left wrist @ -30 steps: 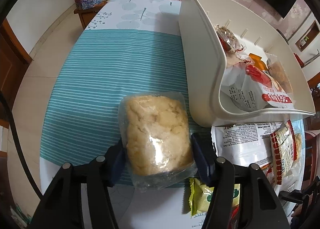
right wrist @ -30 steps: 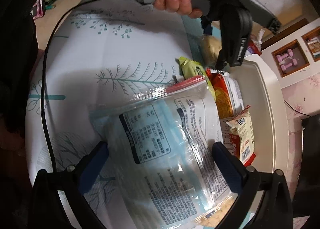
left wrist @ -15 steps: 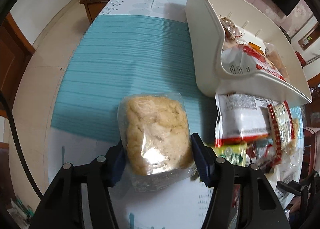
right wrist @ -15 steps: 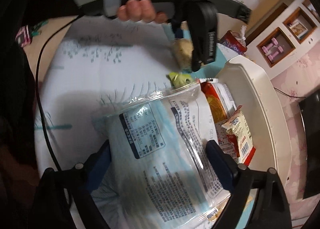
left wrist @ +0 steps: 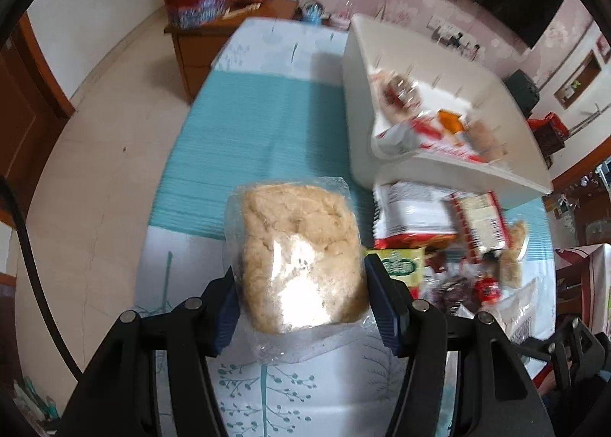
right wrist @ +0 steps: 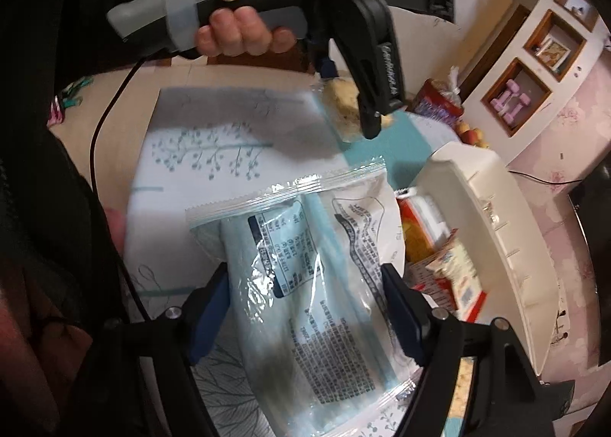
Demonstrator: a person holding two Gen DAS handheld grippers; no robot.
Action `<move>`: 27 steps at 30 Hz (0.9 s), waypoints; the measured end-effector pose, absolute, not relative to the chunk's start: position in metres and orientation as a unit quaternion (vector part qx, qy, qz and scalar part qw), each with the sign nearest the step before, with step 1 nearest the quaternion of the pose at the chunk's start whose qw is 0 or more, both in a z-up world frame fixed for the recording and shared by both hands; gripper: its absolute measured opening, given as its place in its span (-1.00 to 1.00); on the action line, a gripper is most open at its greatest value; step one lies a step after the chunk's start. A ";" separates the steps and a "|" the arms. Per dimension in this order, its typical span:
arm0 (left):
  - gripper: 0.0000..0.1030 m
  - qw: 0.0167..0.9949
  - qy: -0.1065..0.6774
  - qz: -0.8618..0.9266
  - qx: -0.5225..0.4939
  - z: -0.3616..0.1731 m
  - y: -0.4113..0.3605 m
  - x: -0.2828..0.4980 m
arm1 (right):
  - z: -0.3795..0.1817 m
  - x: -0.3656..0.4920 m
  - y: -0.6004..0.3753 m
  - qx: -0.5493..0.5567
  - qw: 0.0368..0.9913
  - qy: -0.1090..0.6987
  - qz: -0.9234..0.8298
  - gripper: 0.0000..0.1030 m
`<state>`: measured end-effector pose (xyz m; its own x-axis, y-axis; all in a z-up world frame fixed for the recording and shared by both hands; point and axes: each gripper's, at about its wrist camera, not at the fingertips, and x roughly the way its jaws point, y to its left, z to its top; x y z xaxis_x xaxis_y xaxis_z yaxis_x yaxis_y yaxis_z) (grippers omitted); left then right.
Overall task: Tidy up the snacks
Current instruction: 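Lift crumbly cake bag with left tool while right tool carries blue-printed bag to basket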
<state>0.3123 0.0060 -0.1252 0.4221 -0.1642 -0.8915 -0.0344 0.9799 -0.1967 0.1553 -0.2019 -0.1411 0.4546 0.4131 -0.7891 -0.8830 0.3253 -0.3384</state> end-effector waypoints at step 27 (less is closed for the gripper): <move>0.14 0.922 0.347 -0.154 -0.077 -0.033 -0.050 0.341 | -0.054 0.250 -0.266 -0.172 0.911 0.193 0.320 0.48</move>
